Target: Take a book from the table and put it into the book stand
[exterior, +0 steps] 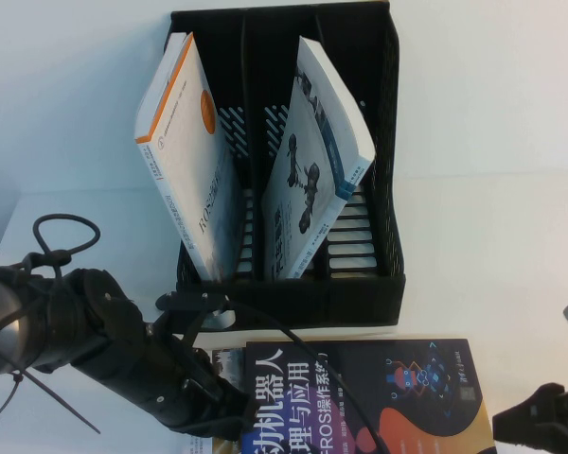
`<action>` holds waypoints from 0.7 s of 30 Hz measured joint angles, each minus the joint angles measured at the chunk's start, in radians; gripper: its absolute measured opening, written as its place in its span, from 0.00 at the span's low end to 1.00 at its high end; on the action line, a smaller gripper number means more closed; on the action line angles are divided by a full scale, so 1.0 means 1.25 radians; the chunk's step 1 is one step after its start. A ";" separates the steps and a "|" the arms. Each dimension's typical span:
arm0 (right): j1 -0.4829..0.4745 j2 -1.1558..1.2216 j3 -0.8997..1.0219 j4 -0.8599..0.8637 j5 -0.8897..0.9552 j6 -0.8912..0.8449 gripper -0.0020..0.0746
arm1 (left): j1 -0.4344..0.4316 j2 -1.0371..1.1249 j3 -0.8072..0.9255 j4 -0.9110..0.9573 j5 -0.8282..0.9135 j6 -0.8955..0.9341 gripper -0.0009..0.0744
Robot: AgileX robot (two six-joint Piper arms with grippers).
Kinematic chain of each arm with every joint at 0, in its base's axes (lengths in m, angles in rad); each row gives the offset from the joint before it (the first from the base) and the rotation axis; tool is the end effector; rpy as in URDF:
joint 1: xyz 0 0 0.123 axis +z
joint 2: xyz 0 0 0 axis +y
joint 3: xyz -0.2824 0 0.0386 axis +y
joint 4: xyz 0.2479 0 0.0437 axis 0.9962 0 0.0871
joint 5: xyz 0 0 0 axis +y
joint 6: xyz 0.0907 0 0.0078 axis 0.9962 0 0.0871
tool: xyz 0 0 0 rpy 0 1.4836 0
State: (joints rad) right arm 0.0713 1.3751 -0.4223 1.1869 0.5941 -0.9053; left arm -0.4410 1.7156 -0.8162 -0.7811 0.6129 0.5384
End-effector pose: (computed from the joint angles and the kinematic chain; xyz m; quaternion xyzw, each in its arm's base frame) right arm 0.1926 0.0612 0.1610 0.0049 0.9399 0.2906 0.1791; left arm 0.2478 -0.1578 0.1503 0.1738 0.9524 -0.2375 0.0790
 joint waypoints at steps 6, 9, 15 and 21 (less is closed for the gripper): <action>0.000 0.097 -0.008 0.036 -0.013 -0.075 0.53 | 0.000 0.000 0.000 -0.006 0.000 0.015 0.01; 0.000 0.135 -0.019 0.077 -0.014 -0.112 0.53 | 0.000 0.000 0.000 -0.007 0.002 0.016 0.01; 0.000 0.207 -0.027 0.143 -0.006 -0.185 0.53 | 0.000 0.000 0.000 -0.008 0.003 0.016 0.01; 0.000 0.247 -0.032 0.205 0.017 -0.250 0.53 | 0.000 0.000 0.000 -0.017 0.003 0.033 0.01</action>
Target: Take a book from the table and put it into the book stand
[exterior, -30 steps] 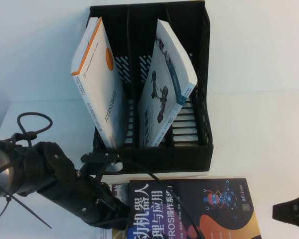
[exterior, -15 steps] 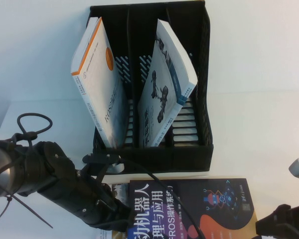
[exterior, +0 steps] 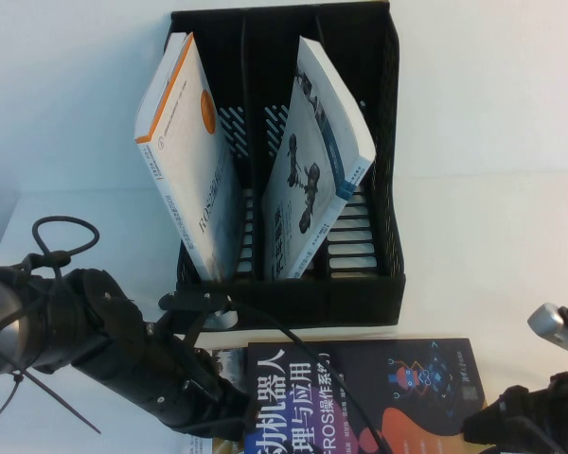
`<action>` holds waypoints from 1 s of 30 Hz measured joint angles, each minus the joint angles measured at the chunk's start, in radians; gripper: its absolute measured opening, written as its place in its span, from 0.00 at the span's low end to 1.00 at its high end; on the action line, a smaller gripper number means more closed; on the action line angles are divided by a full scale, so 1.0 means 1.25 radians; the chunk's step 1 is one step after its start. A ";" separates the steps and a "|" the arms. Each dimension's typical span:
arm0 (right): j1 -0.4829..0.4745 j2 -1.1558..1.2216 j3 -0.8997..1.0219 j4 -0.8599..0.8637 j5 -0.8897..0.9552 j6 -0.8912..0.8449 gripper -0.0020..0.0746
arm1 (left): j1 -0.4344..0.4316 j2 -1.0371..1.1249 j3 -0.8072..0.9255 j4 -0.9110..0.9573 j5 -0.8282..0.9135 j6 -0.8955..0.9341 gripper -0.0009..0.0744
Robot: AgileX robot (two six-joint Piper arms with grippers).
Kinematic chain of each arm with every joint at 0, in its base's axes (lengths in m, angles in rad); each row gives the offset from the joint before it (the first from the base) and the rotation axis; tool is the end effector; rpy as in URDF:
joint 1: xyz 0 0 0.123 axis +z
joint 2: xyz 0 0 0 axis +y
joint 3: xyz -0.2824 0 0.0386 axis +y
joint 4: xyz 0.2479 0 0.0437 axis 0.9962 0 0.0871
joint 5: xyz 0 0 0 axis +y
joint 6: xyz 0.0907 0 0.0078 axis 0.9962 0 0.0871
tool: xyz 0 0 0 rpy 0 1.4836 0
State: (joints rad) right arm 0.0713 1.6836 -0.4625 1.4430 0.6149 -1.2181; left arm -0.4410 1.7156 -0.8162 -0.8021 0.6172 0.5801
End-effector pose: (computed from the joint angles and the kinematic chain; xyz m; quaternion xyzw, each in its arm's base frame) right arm 0.2172 0.0678 0.1112 0.0072 0.9410 0.3147 0.1238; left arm 0.2476 -0.1589 0.1509 0.1856 0.9486 -0.2427 0.0821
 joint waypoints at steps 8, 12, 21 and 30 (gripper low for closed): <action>-0.003 0.031 0.000 0.092 0.024 -0.088 0.53 | 0.000 0.000 0.000 -0.011 0.002 0.007 0.01; -0.003 0.057 0.000 0.147 0.039 -0.130 0.53 | 0.000 0.000 0.000 -0.012 0.002 0.017 0.01; -0.012 0.137 -0.009 0.246 0.131 -0.212 0.53 | 0.006 0.000 0.000 -0.004 -0.005 0.020 0.01; -0.013 0.166 -0.009 0.261 0.191 -0.279 0.53 | 0.009 0.000 0.000 -0.001 -0.005 0.020 0.01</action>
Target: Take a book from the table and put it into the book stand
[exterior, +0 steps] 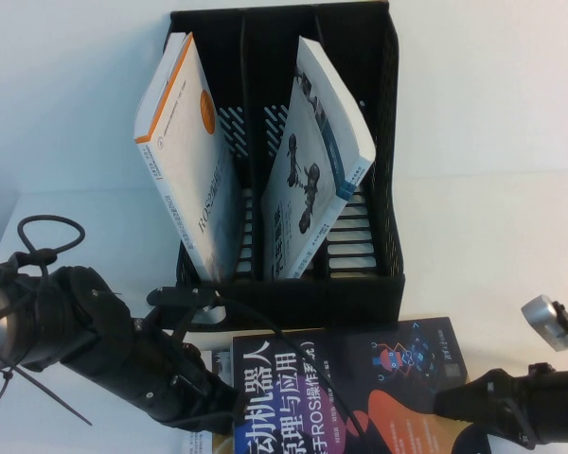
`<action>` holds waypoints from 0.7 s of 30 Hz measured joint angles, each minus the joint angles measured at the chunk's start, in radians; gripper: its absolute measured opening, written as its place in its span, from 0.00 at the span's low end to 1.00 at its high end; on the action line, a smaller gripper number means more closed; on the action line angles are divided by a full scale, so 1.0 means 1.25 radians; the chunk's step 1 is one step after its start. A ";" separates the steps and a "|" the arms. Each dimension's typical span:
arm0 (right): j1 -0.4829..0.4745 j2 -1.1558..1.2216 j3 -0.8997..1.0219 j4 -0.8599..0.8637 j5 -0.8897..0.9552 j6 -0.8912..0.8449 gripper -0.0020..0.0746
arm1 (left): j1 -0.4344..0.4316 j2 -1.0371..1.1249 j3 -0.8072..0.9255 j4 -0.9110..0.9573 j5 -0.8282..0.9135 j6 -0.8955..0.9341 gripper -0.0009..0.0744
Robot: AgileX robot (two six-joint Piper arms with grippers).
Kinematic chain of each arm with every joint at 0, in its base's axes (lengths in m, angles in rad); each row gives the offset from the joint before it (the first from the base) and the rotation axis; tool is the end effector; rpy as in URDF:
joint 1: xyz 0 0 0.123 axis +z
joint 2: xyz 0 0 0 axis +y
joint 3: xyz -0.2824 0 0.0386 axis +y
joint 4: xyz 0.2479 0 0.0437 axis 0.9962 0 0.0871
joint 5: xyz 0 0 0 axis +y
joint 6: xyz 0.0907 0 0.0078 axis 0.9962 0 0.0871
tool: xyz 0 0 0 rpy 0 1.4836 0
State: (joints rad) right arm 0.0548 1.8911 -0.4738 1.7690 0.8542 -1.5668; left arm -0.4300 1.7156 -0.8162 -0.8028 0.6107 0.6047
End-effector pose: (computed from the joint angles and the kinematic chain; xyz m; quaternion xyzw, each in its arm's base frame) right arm 0.2300 0.0801 0.0858 0.0172 0.8950 0.4242 0.1370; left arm 0.2500 -0.1560 0.1509 0.1910 0.9476 -0.2402 0.0893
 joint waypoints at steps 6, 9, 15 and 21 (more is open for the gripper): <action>0.000 0.004 0.001 0.000 0.007 -0.022 0.46 | 0.001 0.000 0.000 0.000 0.000 0.003 0.01; -0.003 0.009 0.001 0.000 0.035 -0.031 0.40 | 0.003 0.000 0.000 0.003 0.000 0.007 0.01; -0.006 0.009 0.001 0.000 0.072 -0.055 0.37 | 0.005 0.000 0.000 0.011 -0.003 0.015 0.01; -0.006 0.009 0.001 0.000 0.082 -0.064 0.36 | 0.005 0.000 0.000 0.015 -0.007 0.024 0.01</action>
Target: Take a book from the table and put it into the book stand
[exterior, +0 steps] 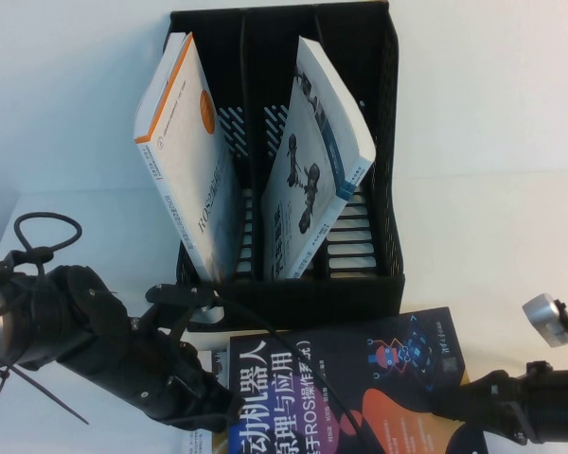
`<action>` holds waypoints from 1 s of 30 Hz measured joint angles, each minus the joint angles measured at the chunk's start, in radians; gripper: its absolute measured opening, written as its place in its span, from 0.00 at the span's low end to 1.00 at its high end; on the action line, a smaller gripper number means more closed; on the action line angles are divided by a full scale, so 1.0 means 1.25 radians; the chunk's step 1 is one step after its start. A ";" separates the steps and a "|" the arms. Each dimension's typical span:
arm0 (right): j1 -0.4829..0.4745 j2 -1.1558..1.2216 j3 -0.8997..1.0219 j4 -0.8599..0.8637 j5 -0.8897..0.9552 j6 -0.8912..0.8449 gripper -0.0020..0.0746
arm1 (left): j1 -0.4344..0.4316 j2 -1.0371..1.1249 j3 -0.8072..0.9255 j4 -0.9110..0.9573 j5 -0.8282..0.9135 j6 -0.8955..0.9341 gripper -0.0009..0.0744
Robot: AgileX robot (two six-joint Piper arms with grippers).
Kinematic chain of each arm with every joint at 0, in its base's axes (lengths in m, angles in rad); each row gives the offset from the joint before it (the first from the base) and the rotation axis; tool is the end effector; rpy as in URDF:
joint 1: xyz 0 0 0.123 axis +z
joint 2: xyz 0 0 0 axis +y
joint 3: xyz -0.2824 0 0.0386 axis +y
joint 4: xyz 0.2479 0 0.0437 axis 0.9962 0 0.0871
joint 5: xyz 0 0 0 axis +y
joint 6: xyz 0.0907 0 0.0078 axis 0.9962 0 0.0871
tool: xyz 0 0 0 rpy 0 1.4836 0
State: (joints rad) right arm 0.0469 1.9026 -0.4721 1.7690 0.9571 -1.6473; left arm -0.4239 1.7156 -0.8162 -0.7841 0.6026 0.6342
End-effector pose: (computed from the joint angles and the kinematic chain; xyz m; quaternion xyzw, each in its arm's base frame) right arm 0.2288 0.0839 0.0904 -0.0186 0.8729 0.4630 0.1524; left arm 0.2515 -0.1535 0.1504 0.2086 0.9452 -0.2315 0.0968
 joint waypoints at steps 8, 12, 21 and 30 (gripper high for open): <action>-0.009 -0.008 0.000 -0.030 0.056 0.003 0.31 | 0.000 -0.041 0.003 0.047 -0.040 -0.016 0.01; -0.015 -0.044 0.000 -0.061 0.080 0.016 0.29 | -0.004 -0.099 0.003 0.095 -0.044 -0.075 0.01; -0.015 -0.137 0.000 -0.154 0.100 0.049 0.28 | -0.009 -0.197 0.003 0.228 -0.015 -0.180 0.01; -0.015 -0.217 0.005 -0.203 0.103 0.103 0.27 | -0.009 -0.299 0.003 0.358 -0.009 -0.298 0.01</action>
State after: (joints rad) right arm 0.0281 1.6314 -0.4662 1.5152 1.0863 -1.5185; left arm -0.4356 1.3413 -0.8124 -0.3360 0.5912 0.2616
